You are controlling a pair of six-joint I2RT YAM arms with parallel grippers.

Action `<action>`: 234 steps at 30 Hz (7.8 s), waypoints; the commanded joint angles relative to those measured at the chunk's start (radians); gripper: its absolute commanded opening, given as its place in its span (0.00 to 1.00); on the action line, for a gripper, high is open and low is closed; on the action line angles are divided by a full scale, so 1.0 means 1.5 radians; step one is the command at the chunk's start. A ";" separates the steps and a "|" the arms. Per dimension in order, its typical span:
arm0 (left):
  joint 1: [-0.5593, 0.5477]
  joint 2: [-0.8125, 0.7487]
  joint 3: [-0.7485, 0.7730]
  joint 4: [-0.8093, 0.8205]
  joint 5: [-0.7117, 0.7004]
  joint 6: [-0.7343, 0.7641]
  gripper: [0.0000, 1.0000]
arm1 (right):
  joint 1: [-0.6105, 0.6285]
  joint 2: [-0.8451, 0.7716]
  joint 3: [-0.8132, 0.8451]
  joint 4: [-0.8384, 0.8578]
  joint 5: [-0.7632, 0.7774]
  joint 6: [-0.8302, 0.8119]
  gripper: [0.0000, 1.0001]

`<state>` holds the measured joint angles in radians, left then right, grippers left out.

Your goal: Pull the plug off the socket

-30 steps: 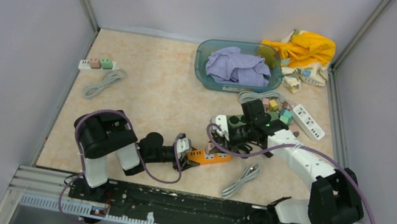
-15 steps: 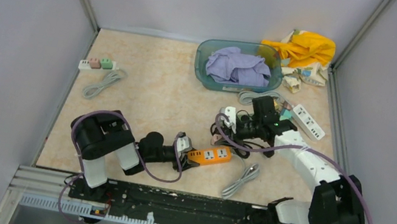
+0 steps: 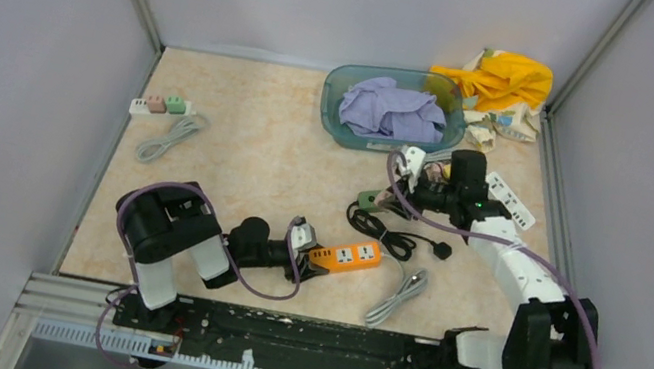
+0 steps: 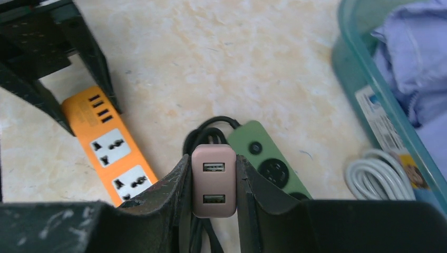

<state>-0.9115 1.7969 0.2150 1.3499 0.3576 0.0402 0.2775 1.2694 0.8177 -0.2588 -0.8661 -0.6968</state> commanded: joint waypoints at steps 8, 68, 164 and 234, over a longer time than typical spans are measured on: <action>0.001 -0.013 -0.006 -0.025 0.029 -0.016 0.00 | -0.165 -0.008 -0.037 0.199 0.170 0.193 0.01; 0.001 -0.080 0.012 -0.114 0.042 0.012 0.00 | -0.225 -0.061 0.005 0.004 -0.141 0.004 0.52; 0.402 -0.060 0.439 -0.686 -0.236 -0.110 0.29 | -0.149 -0.075 0.006 -0.117 -0.240 -0.170 0.61; 0.456 -0.514 0.383 -0.929 -0.073 -0.061 1.00 | -0.191 -0.110 -0.048 0.303 -0.026 0.532 0.76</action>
<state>-0.2333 1.0630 0.8135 -0.0704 0.2985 -0.0910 0.0059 1.1465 0.7635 0.0387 -0.9440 -0.0181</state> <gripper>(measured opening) 0.998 0.757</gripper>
